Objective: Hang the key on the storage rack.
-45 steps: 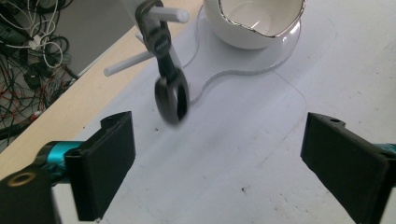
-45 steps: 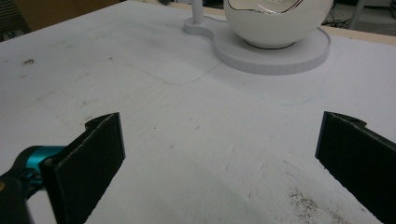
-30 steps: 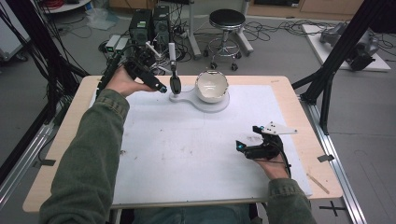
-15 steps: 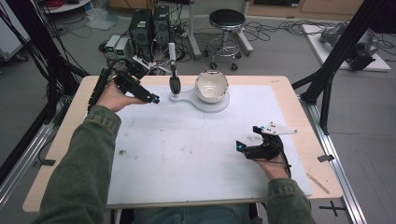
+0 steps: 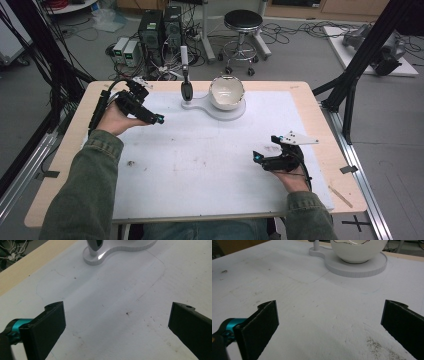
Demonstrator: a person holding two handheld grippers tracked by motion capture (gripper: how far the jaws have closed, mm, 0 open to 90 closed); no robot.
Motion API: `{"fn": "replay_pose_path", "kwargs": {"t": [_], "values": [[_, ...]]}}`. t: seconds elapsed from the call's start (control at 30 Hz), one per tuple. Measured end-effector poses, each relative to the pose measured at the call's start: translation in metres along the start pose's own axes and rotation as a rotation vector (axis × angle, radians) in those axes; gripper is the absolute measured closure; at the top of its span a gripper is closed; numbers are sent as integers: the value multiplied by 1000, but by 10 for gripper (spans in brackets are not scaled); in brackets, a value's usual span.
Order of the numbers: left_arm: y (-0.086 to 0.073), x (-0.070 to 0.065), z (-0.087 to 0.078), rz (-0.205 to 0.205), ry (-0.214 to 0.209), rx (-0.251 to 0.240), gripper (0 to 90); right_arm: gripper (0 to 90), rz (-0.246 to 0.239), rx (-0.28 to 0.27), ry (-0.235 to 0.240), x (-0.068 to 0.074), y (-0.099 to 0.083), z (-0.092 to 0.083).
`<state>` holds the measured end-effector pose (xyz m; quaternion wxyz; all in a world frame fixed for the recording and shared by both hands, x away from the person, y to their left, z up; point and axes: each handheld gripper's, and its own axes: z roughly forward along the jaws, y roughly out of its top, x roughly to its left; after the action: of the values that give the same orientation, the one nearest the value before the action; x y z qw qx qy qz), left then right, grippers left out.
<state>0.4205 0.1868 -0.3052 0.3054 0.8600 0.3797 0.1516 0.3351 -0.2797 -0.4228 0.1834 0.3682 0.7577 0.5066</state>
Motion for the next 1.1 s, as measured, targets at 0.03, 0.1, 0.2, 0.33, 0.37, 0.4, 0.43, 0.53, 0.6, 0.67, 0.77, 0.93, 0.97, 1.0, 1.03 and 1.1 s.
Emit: {"fn": "replay_pose_path", "kwargs": {"t": [0.03,0.1,0.2,0.33,0.37,0.4,0.43,0.53,0.6,0.67,0.77,0.93,0.97,1.0,1.03,1.1], "values": [[-2,0,0,-1,0,-5,17,3,1,0,-1,0,0,0],[-6,-1,-2,-2,0,-13,17,3,1,0,-2,0,0,0],[-11,-3,-4,2,5,-31,17,3,1,0,-2,0,0,0],[-18,-4,-9,-1,12,-49,17,3,-2,0,-3,0,0,0],[-21,-6,-9,-5,10,-60,17,3,0,3,-2,0,0,0],[-23,-7,-9,-2,4,-66,17,3,1,2,-2,1,0,0],[-26,-9,-9,2,5,-66,17,3,-2,0,-3,0,0,0],[-33,-12,-8,11,5,-61,17,3,3,7,-2,1,0,0],[-37,-13,-8,7,5,-64,17,3,2,8,-3,1,0,0],[-42,-14,-8,6,9,-67,17,3,0,6,-3,1,0,0],[-54,-16,-8,-3,12,-77,18,3,0,7,-3,1,-1,0],[-73,-17,-8,-26,14,-98,18,3,-2,8,-3,1,-1,1],[-77,-16,-8,-34,14,-103,18,3,2,11,-1,2,-1,0],[-80,-15,-8,-36,15,-111,18,3,2,11,-3,2,-1,0],[-83,-15,-9,-44,13,-125,18,3,1,10,-4,2,-1,0],[-90,-14,-11,-45,23,-145,18,3,0,11,-4,2,-1,0]]}}
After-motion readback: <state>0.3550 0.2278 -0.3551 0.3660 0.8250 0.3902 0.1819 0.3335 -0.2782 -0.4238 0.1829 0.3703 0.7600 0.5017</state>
